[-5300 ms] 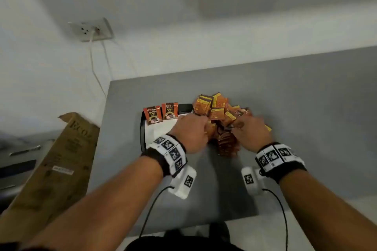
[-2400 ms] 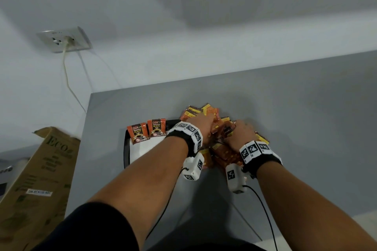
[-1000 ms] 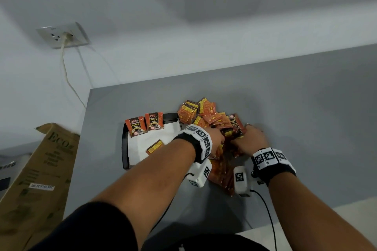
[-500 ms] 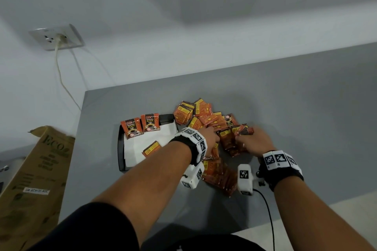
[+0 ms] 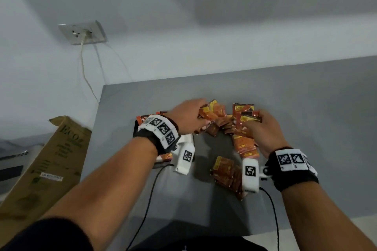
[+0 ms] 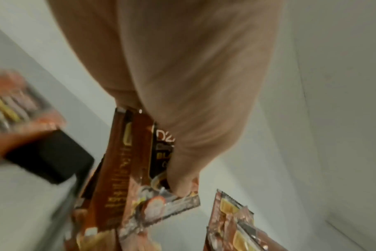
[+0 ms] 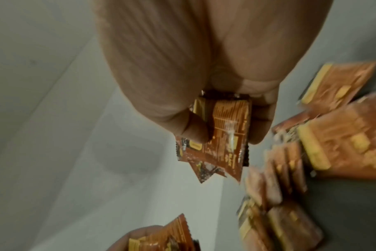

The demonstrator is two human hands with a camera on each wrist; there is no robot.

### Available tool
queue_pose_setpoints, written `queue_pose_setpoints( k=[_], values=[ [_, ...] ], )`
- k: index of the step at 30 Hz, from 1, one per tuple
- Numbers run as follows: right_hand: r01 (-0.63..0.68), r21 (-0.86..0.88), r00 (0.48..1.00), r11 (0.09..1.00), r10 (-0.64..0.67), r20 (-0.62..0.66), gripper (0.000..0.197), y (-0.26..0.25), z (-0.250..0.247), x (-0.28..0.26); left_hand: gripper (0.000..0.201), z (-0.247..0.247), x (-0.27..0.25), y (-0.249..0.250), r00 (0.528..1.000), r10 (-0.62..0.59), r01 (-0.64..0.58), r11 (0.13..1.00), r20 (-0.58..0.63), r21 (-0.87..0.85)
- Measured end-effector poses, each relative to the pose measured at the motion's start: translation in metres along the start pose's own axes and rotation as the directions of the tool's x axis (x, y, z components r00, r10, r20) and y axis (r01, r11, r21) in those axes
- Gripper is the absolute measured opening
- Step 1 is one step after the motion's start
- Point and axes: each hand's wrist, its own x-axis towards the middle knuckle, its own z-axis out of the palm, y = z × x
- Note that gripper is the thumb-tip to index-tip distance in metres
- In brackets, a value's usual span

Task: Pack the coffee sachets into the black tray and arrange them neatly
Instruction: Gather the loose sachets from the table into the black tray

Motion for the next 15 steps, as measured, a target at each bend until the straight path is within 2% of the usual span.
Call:
queue_pose_setpoints(
  k=[2,4,6,8,12,15],
  values=[
    [0.117,-0.065,0.989,0.991,-0.110,0.103,0.026,-0.025,0.022,-0.009,0.028,-0.017,-0.019,-0.024,0.993,-0.077,0.075,0.997,-0.087,-0.029],
    [0.267,-0.157,0.949,0.951,-0.231,0.214,0.019,-0.044,0.048,-0.019,0.022,-0.023,-0.043,-0.046,0.979,-0.153,0.148,0.988,-0.131,-0.047],
    [0.426,-0.246,0.881,0.871,-0.337,0.333,0.020,-0.055,0.077,-0.029,0.024,-0.019,-0.067,-0.064,0.971,-0.185,0.178,0.982,-0.150,-0.054],
    [0.544,-0.326,0.808,0.773,-0.377,0.454,0.025,-0.055,0.104,-0.037,0.029,-0.006,-0.088,-0.080,0.970,-0.189,0.185,0.982,-0.154,-0.039],
    [0.653,-0.496,0.719,0.573,-0.264,0.642,0.029,-0.046,0.138,-0.048,0.028,0.023,-0.113,-0.102,0.964,-0.221,0.231,0.972,-0.149,0.048],
    [0.698,-0.580,0.686,0.420,-0.161,0.710,0.030,-0.037,0.151,-0.053,0.047,0.038,-0.124,-0.109,0.962,-0.256,0.264,0.960,-0.094,0.095]
  ],
)
